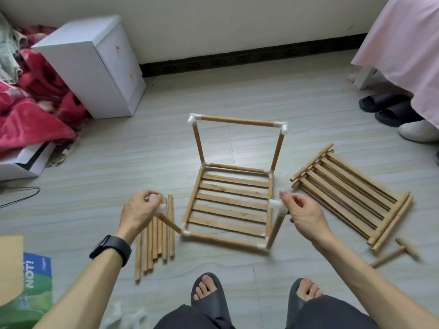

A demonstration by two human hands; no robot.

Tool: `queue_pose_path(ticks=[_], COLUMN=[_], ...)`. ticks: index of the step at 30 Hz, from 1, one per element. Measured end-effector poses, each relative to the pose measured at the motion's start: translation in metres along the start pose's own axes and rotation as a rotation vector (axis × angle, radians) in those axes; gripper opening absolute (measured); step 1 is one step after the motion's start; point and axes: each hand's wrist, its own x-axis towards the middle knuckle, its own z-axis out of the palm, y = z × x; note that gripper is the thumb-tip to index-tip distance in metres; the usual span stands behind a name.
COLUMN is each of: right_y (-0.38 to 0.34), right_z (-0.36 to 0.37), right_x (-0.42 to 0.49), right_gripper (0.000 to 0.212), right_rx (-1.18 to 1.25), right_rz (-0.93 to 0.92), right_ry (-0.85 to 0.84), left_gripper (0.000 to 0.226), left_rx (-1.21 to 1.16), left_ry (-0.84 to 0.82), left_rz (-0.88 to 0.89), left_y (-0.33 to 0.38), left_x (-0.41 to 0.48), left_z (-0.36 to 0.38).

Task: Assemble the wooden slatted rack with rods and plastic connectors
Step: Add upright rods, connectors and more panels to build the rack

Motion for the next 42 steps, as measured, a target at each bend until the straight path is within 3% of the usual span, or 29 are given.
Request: queue_pose_path(ticks=[4,7,11,14,25,30,35,39,42], right_y=[-0.008,-0.007,0.008,0.010,0.009,0.008,0.009,0.030,0.036], right_z=[-0.008,-0.004,0.003,-0.006,-0.025,-0.015,-0.023,-0.027,-0.030], right_x=[0.021,0.023,0.023,0.030,0.059,0.051,0.051,0.029,0.022], right_gripper=[0.070,0.096,0.113,0.102,0.105,0.089,0.102,0.081,0.078], right_rx=[0.035,0.069,0.065,0.090,0.023,-0.016,0.002,0.093,0.168], right_rz=[0.032,0.062,0.021,0.010,-0.060,-0.066,-0.052,-0.055,-0.022], right_ry=[0.148,0.092,0.051,0.053,-0.121,-0.129,-0.087,-0.006,0.054], left_gripper=[0.031,0.020,0.012,0.010,0.008,0.009,0.008,0.010,0.010], left_rx=[-0.173,-0.426,-0.513,-0.576,-0.703,-0.720,-0.786,-0.768,-0.736], left_ry=[-0.108,-0.092,-0.123,-0.116,-0.127,-0.130,-0.131,-0.118,-0.133], left_rz=[-0.035,-0.099,-0.097,-0.107,-0.102,-0.120,-0.143,-0.130,-0.113], left_y=[0.008,0.018,0.016,0.012,0.027,0.027,0.033,0.030,0.025], left_x=[-0.035,-0.047,-0.044,-0.035,-0.022,-0.023,-0.015,-0.023,-0.027], left_z=[0.034,0.058,0.064,0.066,0.080,0.082,0.081,0.088,0.088])
